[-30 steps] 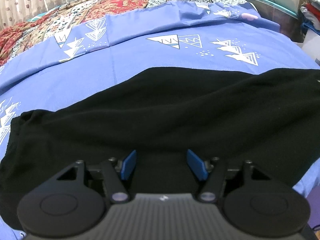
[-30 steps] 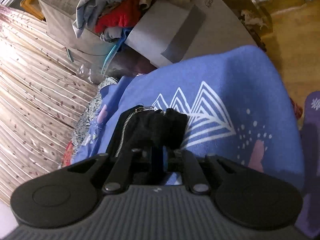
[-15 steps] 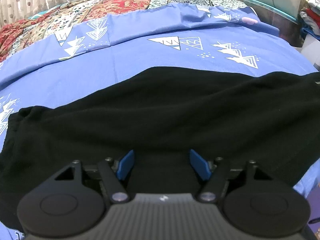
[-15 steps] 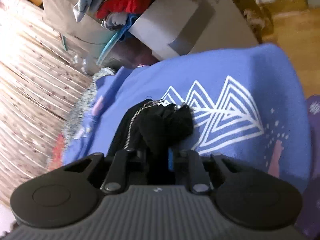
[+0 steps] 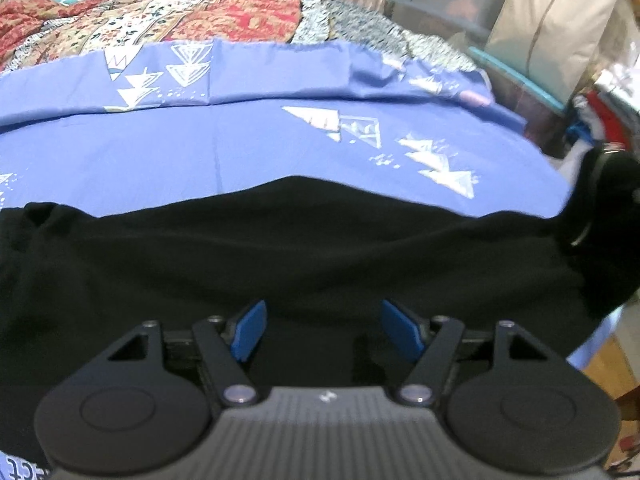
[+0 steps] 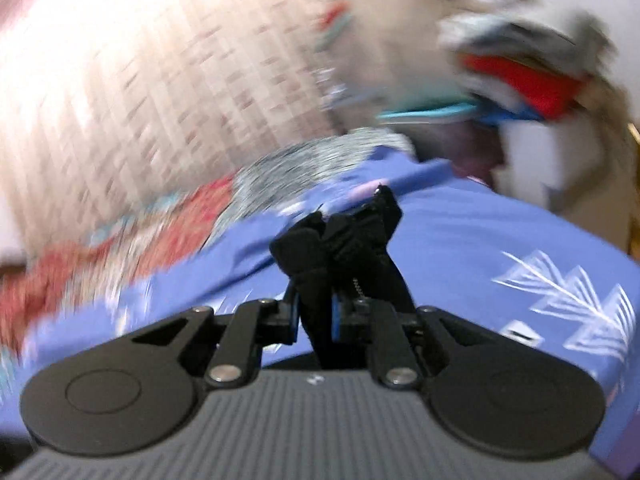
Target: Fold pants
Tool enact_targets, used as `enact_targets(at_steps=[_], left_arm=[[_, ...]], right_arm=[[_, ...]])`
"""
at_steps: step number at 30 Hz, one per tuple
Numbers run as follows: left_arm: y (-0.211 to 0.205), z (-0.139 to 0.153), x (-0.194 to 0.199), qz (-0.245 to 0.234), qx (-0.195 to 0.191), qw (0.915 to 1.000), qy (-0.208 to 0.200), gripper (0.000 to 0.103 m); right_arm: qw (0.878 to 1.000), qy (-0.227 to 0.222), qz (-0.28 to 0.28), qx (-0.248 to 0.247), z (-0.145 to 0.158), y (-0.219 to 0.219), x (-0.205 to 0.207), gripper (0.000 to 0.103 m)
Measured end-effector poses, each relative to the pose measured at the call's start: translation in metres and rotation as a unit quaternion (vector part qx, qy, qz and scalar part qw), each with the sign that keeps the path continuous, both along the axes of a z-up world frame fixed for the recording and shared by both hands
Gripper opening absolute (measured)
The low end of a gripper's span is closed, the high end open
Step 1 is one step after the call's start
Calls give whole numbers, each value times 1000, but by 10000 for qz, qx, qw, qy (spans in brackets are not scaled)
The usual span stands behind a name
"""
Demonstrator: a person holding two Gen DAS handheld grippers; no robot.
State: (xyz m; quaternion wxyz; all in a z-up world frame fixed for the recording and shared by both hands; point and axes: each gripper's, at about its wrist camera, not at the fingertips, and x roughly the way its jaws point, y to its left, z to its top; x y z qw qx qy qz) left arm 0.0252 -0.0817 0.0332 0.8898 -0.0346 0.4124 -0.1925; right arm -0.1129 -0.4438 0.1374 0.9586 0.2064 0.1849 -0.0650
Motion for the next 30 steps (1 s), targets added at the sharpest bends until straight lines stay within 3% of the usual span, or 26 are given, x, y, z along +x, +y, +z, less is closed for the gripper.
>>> enact_targets(at_steps=[3, 5, 7, 9, 12, 15, 19, 21, 25, 30], left_arm=[[8, 3, -2, -24, -258, 9996, 58, 75], [13, 2, -1, -1, -405, 9990, 161, 75], [20, 0, 1, 49, -515, 9983, 256, 75], [27, -3, 1, 105, -580, 9977, 335, 75], [34, -7, -2, 164, -650, 9969, 404, 76], [38, -10, -4, 190, -698, 9963, 457, 76], [44, -10, -7, 180, -762, 9960, 436, 77], [50, -10, -8, 191, -788, 9958, 421, 78], [59, -13, -8, 293, -848, 9948, 475, 78], [66, -15, -8, 357, -911, 9939, 512, 78]], right_arm=[[9949, 293, 700, -666, -7, 57, 11, 17], [9851, 684, 1174, -1055, -25, 94, 23, 17], [9615, 1308, 1676, -1739, -52, 132, 35, 17], [9235, 1909, 1985, -2670, -87, 166, 40, 18], [8845, 1889, 2046, -3743, -102, 188, 35, 18], [8857, 1974, 2084, -3650, -100, 178, 42, 21], [8717, 1962, 2189, -3920, -95, 181, 38, 25], [8682, 1883, 2257, -3999, -90, 187, 34, 34], [8826, 1699, 2243, -3765, -74, 184, 28, 37], [9162, 1488, 2083, -3083, -60, 170, 26, 38]])
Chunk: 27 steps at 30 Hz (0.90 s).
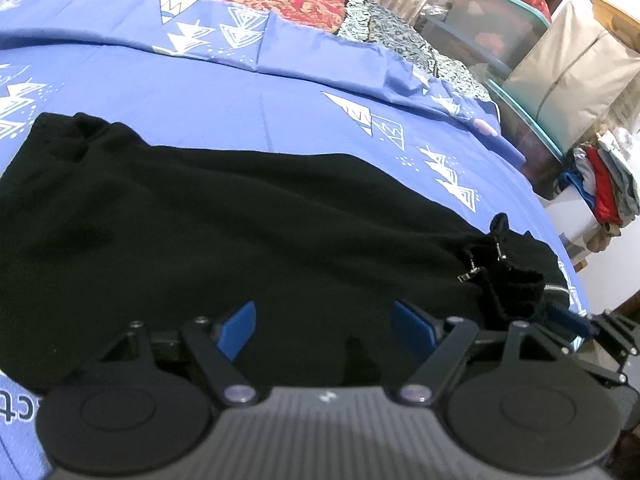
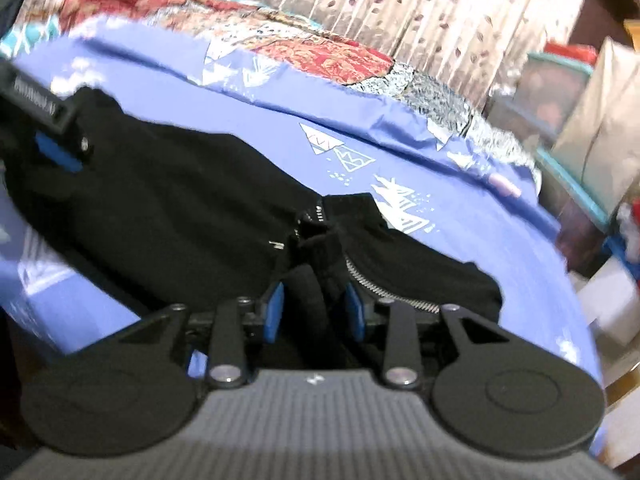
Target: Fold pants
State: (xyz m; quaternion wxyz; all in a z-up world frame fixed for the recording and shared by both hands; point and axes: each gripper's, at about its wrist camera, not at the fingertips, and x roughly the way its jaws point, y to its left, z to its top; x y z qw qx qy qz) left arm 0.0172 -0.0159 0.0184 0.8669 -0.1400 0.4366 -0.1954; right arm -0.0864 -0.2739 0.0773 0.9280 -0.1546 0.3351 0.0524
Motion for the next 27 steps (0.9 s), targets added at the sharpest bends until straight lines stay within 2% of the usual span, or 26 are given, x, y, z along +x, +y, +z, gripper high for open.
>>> enact_targets(at_steps=[2, 3, 4, 6, 10, 12, 14, 18, 19, 20, 21, 23, 25, 26, 27], left_arm=[[0, 3, 0, -15, 3, 10000, -33, 78], [-1, 5, 0, -31, 15, 10000, -61, 78], [-3, 8, 2, -53, 32, 9999, -84, 78], [-8, 15, 7, -120, 72, 9998, -144, 78], [-35, 33, 24, -404, 162, 9986, -314, 78], [-57, 41, 31, -607, 151, 9973, -373, 78], [-85, 45, 40, -877, 93, 9955, -358, 79], [-145, 41, 53, -1279, 204, 9913, -233, 77], [-158, 39, 56, -1330, 229, 9907, -179, 74], [-170, 36, 59, -1386, 237, 9900, -104, 62], [-181, 31, 61, -1464, 250, 9889, -13, 39], [-199, 21, 65, -1539, 358, 9873, 175, 12], [-203, 13, 64, -1391, 520, 9888, 147, 11], [-201, 10, 63, -1283, 564, 9900, 138, 11], [-197, 7, 64, -1171, 535, 9915, 178, 11]], right_arm=[[9990, 428, 78, 89, -13, 0, 8, 42], [9965, 796, 222, 114, -23, 2, 11, 45], [9956, 885, 296, 59, -30, 4, 10, 45], [9959, 812, 372, 155, -28, 0, 4, 45], [9941, 585, 161, 896, -6, -31, -12, 45], [9904, 326, -170, 1330, 4, -55, -21, 45], [9815, 8, -723, 1772, 12, -83, -27, 45], [9466, -311, -1956, 2543, 9, -137, -23, 44], [9395, -351, -2170, 2627, 5, -146, -18, 42], [9332, -390, -2333, 2706, 2, -153, -13, 36], [9280, -382, -2446, 2785, -2, -157, -9, 32], [9224, -397, -2472, 2940, -7, -157, -5, 27], [9230, -339, -2338, 3038, -11, -150, 10, 16], [9254, -229, -2271, 3025, -14, -145, 11, 8], [9304, -65, -2182, 2946, -19, -142, 26, 6]])
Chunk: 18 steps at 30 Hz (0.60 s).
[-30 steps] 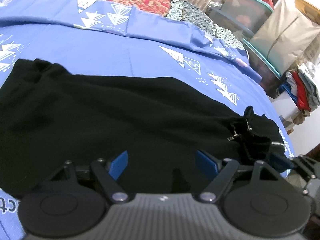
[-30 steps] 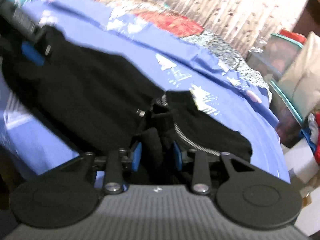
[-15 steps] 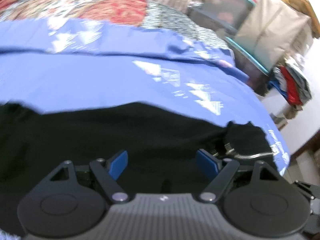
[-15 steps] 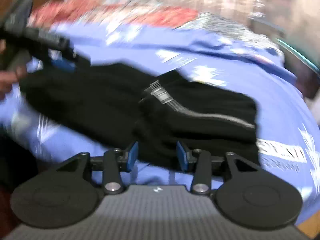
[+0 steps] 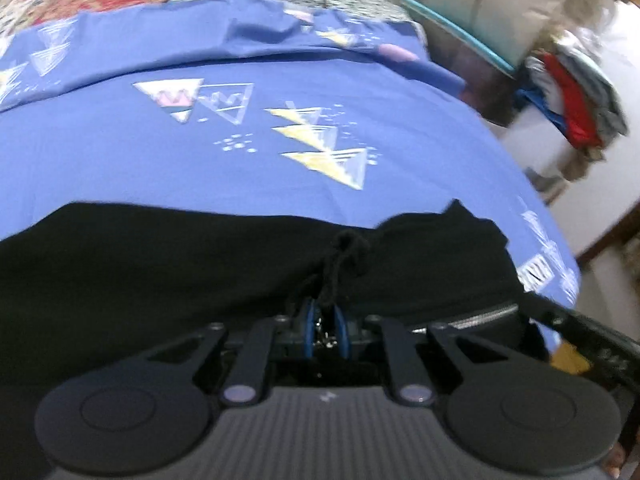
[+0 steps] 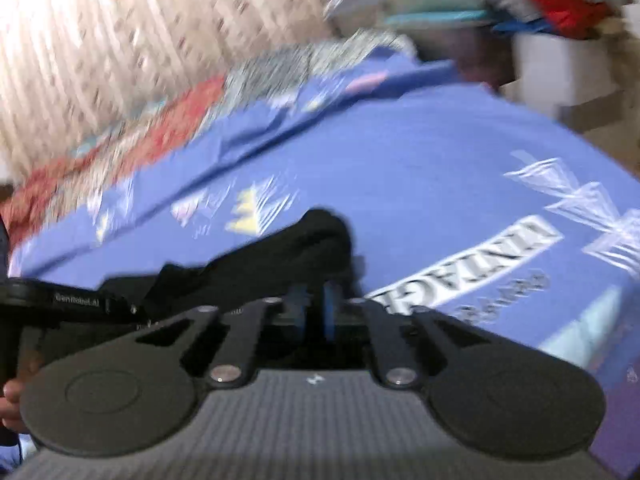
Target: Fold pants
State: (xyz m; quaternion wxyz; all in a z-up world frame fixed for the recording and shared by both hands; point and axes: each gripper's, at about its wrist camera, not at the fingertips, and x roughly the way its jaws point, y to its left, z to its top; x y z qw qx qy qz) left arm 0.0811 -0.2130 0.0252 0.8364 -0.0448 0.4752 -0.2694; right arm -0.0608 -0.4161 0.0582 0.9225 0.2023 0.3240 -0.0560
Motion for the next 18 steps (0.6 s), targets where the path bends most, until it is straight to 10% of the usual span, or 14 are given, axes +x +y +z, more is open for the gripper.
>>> enact_targets(at_steps=[6, 10, 14, 18], left_arm=[[21, -6, 5, 393, -85, 9990, 185, 12], [27, 13, 5, 272, -18, 9994, 225, 26], [19, 61, 11, 72, 18, 9962, -863, 41], [-53, 78, 26, -1079, 573, 9839, -1308, 47]], right_arm=[[9971, 558, 353, -369, -22, 19, 74, 4], [9992, 92, 375, -117, 2, 6, 54, 7], [9985, -517, 43, 159, 13, -25, -11, 57], [9990, -284, -36, 345, -5, -43, -35, 59]])
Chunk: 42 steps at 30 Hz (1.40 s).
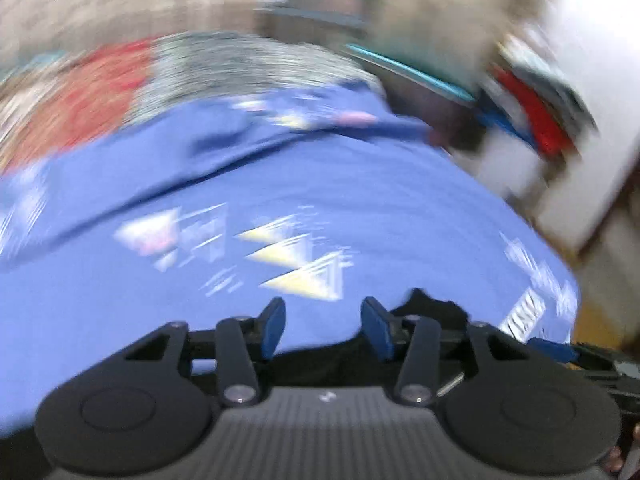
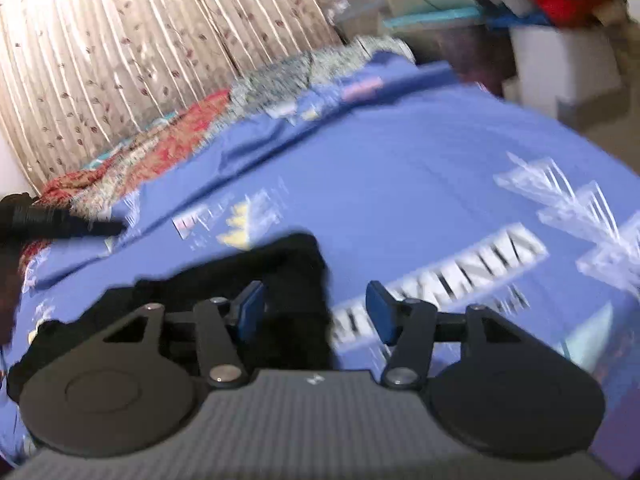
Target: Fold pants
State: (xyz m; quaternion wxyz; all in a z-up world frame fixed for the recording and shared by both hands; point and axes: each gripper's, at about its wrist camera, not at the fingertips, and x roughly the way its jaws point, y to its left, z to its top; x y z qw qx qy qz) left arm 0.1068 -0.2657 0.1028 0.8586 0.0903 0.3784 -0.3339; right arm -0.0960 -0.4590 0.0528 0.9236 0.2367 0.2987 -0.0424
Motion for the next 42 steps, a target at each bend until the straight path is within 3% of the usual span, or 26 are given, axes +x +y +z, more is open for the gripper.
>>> enact_targets(at_steps=[3, 7, 8, 9, 10, 13, 15, 18, 20, 22, 25, 27, 29, 32, 37, 40, 42], left_arm=[[-62, -15, 1, -683, 608, 9957, -171, 47], [-117, -45, -1, -1317, 991, 9862, 175, 45], [-129, -55, -2, -1375, 1162, 9835, 195, 27], [-135, -63, -4, -1382, 1292, 9817, 225, 5], [-140, -68, -4, -1303, 1400, 9813, 215, 4], [-130, -56, 2, -839, 1085, 9905, -126, 4], [-120, -47, 17, -389, 811, 9959, -61, 4], [-116, -50, 28, -149, 783, 9968, 11, 4], [-116, -53, 33, 9, 727, 9973, 67, 4], [-117, -53, 33, 236, 751, 9969, 41, 6], [-111, -50, 34, 232, 813, 9963, 140, 20], [-94, -36, 31, 235, 486, 9983, 217, 22], [-69, -21, 24, 228, 83, 9993, 267, 24], [-14, -2, 11, 254, -446, 9980, 357, 28], [109, 10, -20, 872, -685, 9935, 268, 38], [193, 9, -41, 1635, -673, 9838, 294, 41], [250, 9, -59, 2237, -689, 9717, 324, 45]], right_arm=[[9996, 155, 12, 215, -15, 1, -8, 59], [9988, 114, 235, 426, -18, 9, -10, 58], [9988, 113, 295, 387, -18, 12, -7, 45], [9985, 109, 362, 384, -17, 14, -6, 20], [9985, 103, 387, 372, -15, 16, -6, 18], [9982, -214, 562, -28, 2, 30, -16, 16], [9952, -568, 742, -290, 16, 40, -32, 15], [9968, -328, 617, -381, 3, 40, -37, 15], [9994, 153, 308, -32, -22, 28, -33, 15], [9978, 107, 62, 652, -32, 14, -38, 15], [9978, 108, 26, 653, -27, 14, -41, 20], [9993, 21, -25, 367, -19, 17, -45, 38], [9996, -146, -241, 55, -9, 13, -51, 46], [9980, -475, -418, -34, 5, 9, -61, 46], [9967, -797, -11, -119, 24, 34, -46, 46], [9948, -869, 525, -7, 27, 64, -26, 46], [9925, -854, 877, 51, 29, 87, -8, 46]])
